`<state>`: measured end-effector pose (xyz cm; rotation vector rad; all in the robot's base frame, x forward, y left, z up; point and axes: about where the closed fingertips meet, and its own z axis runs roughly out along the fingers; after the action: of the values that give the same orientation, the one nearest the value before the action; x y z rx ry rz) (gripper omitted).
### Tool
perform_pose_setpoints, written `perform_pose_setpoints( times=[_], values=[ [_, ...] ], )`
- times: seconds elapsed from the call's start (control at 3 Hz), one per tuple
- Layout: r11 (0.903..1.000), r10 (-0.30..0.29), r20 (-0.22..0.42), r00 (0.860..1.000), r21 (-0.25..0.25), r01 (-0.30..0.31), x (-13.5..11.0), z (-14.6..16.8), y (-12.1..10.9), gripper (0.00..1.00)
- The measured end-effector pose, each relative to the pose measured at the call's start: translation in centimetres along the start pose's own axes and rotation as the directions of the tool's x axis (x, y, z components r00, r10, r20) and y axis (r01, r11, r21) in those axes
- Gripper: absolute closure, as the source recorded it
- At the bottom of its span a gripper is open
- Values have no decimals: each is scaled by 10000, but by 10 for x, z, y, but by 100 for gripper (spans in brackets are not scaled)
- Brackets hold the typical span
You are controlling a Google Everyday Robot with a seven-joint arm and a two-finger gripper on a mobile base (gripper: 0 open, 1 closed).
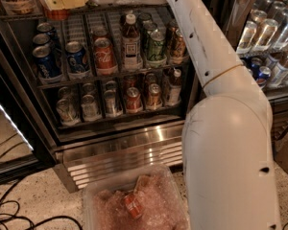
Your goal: Pick coke can from top shelf of fridge
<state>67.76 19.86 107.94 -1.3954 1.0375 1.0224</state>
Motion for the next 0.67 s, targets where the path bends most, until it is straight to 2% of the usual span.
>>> perform_pose_setpoints(
  times=[0.67],
  values=[
    [9935, 179, 137, 9997, -1128, -162, 6, 1, 12, 100]
  ],
)
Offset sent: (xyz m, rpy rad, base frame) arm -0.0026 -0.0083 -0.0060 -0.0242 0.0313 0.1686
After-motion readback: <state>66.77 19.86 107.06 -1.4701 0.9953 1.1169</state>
